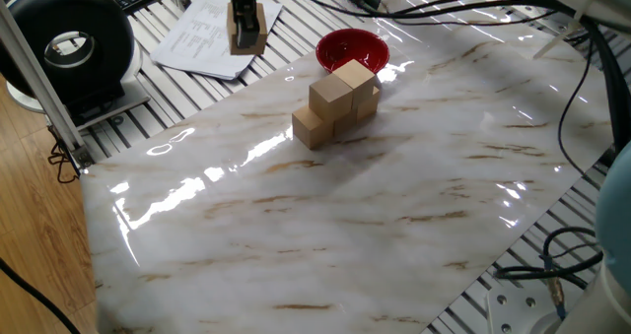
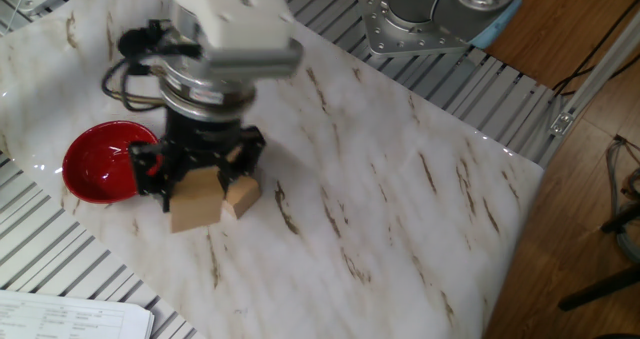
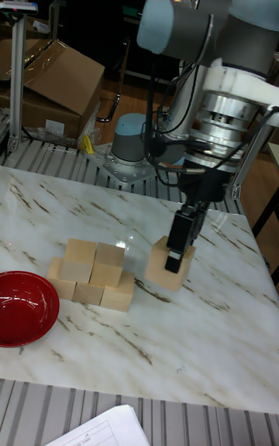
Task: Stack the blocks into a pyramid shape
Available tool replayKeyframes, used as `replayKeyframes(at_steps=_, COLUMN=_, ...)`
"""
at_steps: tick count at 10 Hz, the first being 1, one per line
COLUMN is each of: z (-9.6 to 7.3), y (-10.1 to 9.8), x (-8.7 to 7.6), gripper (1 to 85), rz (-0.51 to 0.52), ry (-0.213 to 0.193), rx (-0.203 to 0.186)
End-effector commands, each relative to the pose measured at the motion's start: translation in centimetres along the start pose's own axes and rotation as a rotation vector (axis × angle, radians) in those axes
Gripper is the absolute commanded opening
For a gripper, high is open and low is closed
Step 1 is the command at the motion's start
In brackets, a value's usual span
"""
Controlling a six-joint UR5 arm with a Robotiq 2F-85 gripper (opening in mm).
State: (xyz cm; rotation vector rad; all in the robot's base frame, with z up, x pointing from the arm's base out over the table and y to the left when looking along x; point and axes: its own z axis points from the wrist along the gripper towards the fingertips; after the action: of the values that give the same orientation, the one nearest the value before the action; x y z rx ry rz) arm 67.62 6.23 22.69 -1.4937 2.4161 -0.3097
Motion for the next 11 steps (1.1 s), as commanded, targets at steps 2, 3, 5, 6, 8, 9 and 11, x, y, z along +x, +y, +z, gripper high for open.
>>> replayKeyframes(at_steps=2, z=0.1, y=-1.7, x=4.3, gripper=1.0, rz=-0.062, ry=-0.058, rx=-0.043)
replayKeyframes(at_steps=3, z=-0.3, y=-2.5, x=5.4, gripper=1.0, rz=-0.102, ry=-0.064, rx=-0.044)
replayKeyframes(at_steps=5, z=-1.8, y=-2.9, x=8.8, gripper=0.7, rz=-0.113, ry=-0.072, rx=-0.094)
replayKeyframes(at_steps=6, z=-2.3, y=-3.5, x=9.7, gripper=0.7, rz=-0.139, ry=-0.096, rx=-0.108)
replayKeyframes(at_steps=8, z=-2.5, y=-3.9, x=10.6, gripper=0.7, rz=-0.190, ry=-0.097, rx=-0.107)
replayKeyframes(at_steps=9, z=-2.3, y=-3.1, x=10.7, gripper=0.7, rz=-0.179, ry=-0.113, rx=-0.134)
replayKeyframes(at_steps=11, z=-1.5, y=-0.4, x=11.2, gripper=0.7, rz=-0.114, ry=-0.135, rx=-0.233)
